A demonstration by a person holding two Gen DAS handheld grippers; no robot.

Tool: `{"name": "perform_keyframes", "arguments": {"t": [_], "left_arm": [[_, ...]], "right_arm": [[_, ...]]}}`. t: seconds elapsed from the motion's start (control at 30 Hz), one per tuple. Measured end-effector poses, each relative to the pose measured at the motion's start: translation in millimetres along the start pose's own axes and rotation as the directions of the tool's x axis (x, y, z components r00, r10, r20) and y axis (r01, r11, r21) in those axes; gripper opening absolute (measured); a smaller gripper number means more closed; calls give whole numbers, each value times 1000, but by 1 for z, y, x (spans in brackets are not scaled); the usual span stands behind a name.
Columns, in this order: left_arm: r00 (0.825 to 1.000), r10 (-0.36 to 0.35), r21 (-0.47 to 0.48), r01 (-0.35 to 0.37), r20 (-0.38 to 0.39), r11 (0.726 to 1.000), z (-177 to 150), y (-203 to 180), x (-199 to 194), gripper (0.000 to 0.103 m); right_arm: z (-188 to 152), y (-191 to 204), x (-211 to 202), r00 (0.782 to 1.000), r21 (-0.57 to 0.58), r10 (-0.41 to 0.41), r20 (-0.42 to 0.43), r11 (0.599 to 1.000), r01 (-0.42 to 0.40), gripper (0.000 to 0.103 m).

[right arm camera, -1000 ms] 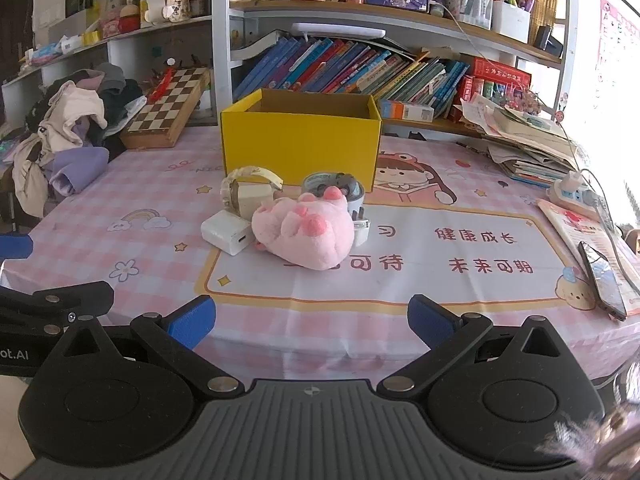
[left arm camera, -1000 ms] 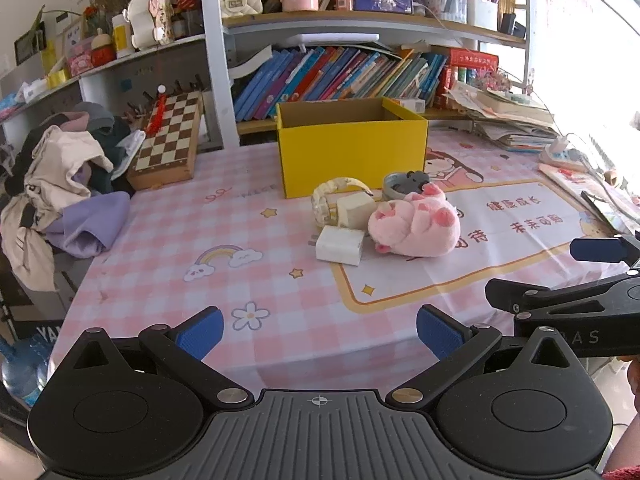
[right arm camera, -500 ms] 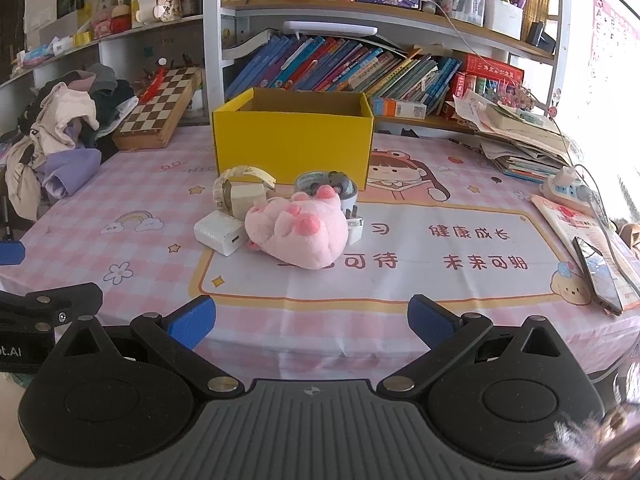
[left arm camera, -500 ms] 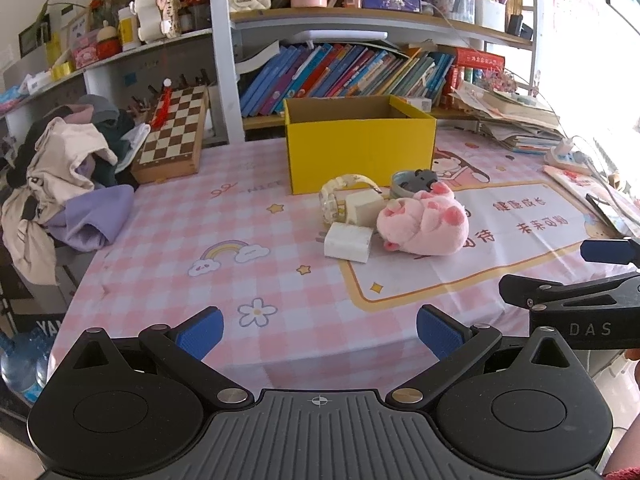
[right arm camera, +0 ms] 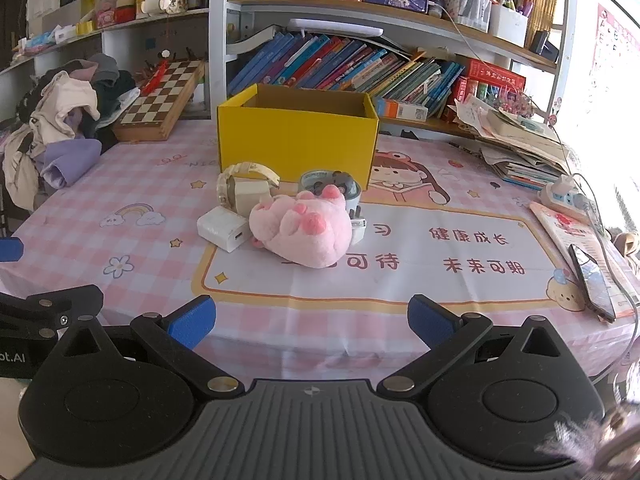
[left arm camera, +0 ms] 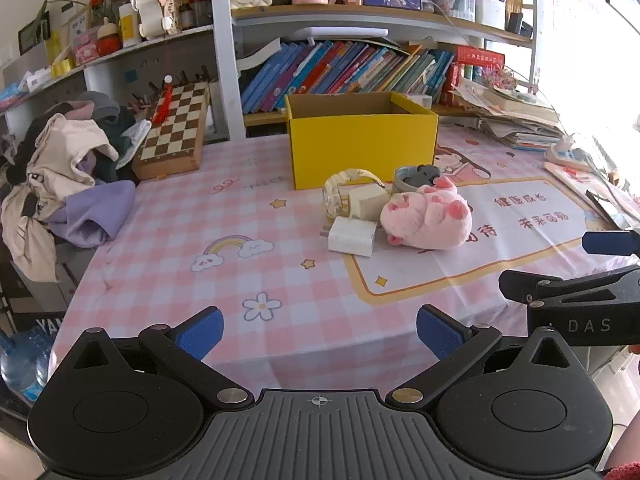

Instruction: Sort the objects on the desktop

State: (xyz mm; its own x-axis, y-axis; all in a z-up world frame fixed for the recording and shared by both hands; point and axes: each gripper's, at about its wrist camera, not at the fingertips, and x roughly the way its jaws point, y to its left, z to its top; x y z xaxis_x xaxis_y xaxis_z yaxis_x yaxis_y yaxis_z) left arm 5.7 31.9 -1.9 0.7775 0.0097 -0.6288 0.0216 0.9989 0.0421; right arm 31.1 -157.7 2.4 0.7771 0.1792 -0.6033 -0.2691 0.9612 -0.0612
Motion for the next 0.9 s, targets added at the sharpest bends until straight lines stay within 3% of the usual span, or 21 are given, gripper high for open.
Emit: {"name": "perform_keyframes", "arguments": {"t": [0.43, 0.9], "left_arm": [[999, 42, -12, -42, -24, 999, -2, 4, 3, 103], [1000, 9, -16, -9, -28, 1000, 1, 3, 11, 103]], "right_arm": [[4, 8, 2, 1000, -25, 20, -10, 999, -20, 103], [6, 4, 10, 999, 3, 46, -29, 999, -46, 103]]}}
